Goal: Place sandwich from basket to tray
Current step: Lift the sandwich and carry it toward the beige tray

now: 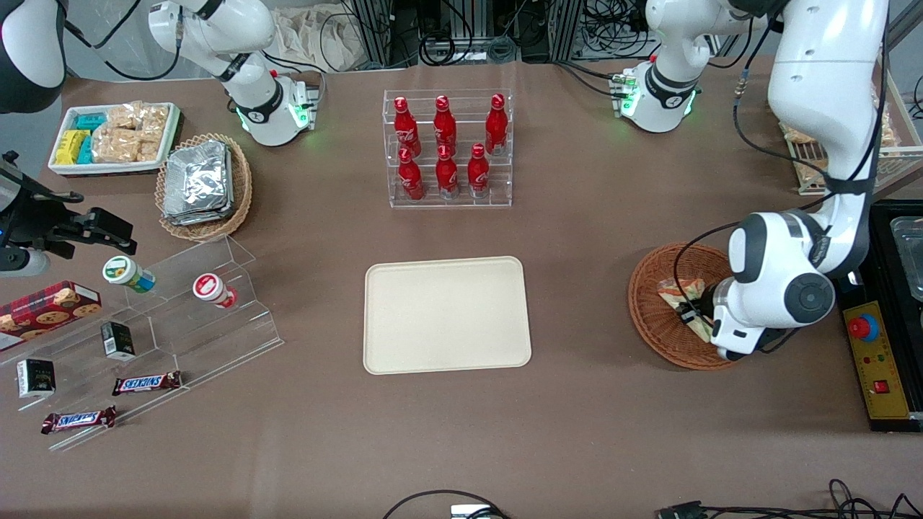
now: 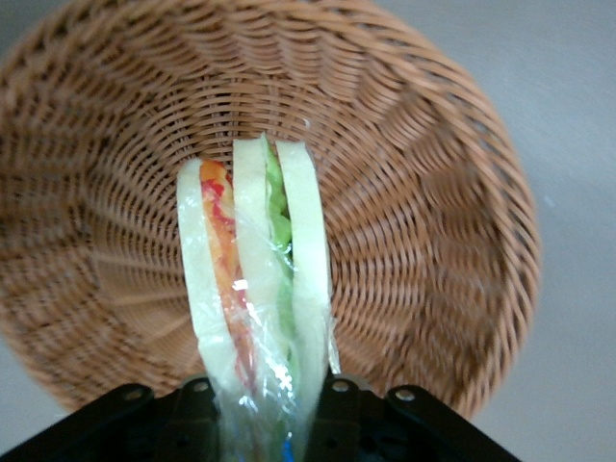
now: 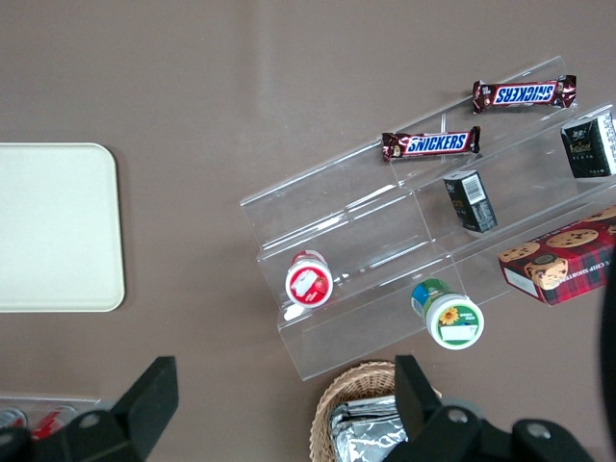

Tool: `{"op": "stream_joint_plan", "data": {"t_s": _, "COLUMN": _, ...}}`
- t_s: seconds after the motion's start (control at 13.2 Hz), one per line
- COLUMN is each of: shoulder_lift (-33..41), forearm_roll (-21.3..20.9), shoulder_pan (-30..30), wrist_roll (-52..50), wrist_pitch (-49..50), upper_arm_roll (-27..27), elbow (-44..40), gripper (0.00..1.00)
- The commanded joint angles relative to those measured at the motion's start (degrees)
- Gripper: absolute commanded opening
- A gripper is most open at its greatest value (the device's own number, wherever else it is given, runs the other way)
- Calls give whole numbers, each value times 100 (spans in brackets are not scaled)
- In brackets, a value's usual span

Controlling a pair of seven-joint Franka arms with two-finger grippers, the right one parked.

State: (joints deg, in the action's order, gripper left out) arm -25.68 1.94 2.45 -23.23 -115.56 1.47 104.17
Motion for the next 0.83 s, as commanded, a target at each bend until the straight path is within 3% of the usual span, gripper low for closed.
{"op": "stream_joint_plan", "data": {"t_s": 0.0, "shoulder_lift": 563, "forearm_roll": 26, "shoulder_pan": -8, "wrist_roll": 1412, "wrist_pitch": 480, "upper_arm_roll": 11, "elbow": -63, "gripper": 5}}
{"op": "stream_joint_plan", "data": {"t_s": 0.3, "shoulder_lift": 398, "forearm_roll": 8, "shoulder_pan": 106, "wrist_roll": 3786, "wrist_pitch": 1183, "upper_arm_roll": 73, "elbow": -949, "gripper": 5}}
{"op": "stream_joint_plan", "data": {"t_s": 0.38, "shoulder_lift": 354, "forearm_roll": 26, "shoulder_pan": 229, "wrist_roll": 3956, "wrist_pitch": 1324, "upper_arm_roll": 90, "elbow": -1134, "gripper": 4}}
{"op": "stream_joint_plan", "data": {"t_s": 0.76, "shoulder_lift": 12, "forearm_roll": 114, "shoulder_pan": 1045, "wrist_roll": 2107, "wrist_pitch": 2115, "upper_arm_roll": 292, "elbow": -2073, "gripper": 0}}
